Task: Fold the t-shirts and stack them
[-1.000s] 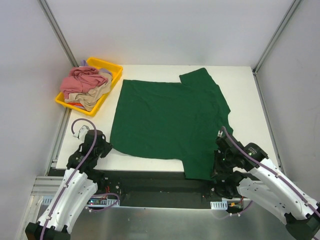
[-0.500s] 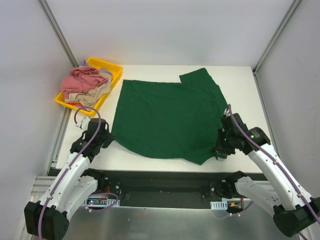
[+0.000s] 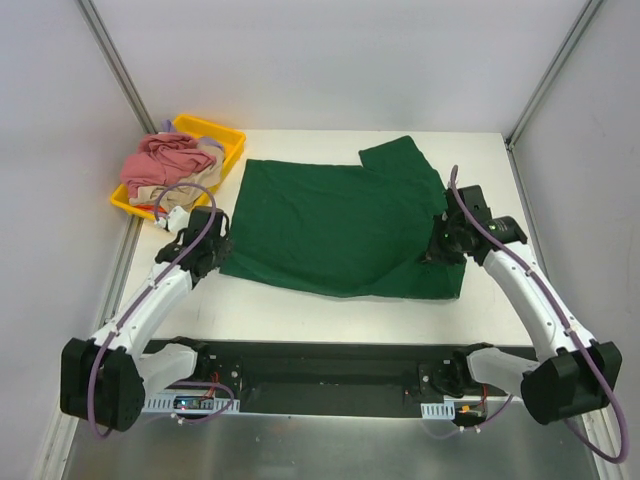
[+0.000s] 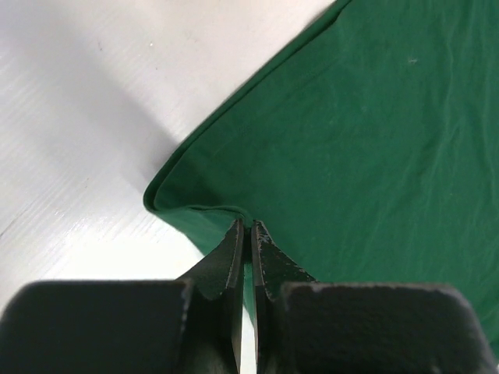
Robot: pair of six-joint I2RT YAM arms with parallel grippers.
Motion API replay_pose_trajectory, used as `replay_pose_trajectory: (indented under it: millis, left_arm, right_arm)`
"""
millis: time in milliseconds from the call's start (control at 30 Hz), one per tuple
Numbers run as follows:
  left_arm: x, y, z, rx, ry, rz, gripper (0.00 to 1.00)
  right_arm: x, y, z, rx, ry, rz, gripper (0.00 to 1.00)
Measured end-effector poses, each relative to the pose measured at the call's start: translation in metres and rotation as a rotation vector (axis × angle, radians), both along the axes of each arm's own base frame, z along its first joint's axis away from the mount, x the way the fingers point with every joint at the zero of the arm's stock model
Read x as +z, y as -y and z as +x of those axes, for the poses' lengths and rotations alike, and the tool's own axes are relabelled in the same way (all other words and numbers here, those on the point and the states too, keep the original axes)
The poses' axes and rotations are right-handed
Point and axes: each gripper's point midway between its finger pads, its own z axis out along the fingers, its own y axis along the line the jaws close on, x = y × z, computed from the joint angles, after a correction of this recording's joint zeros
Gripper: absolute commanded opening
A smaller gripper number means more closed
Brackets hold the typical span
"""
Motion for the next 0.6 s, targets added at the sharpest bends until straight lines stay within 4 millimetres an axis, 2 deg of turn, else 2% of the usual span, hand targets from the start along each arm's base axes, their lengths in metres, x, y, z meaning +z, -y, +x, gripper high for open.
replay_pose_trajectory:
  millis: [167, 400, 600]
  left_arm:
    - [-0.006, 0.000, 0.018, 0.019, -0.028, 0.028, 0.00]
    - [-0.003, 0.000, 0.042, 0.038, -0.024, 0.052, 0.00]
    - [-0.009, -0.001, 0.057, 0.054, -0.043, 0.081, 0.00]
  right_arm:
    - [0.005, 0.006, 0.031, -0.037, 0.032, 0.000, 0.01]
    - [0.015, 0.007, 0.069, -0.043, 0.068, 0.006, 0.02]
    - [0.008, 0.003, 0.095, -0.022, 0.047, 0.005, 0.04]
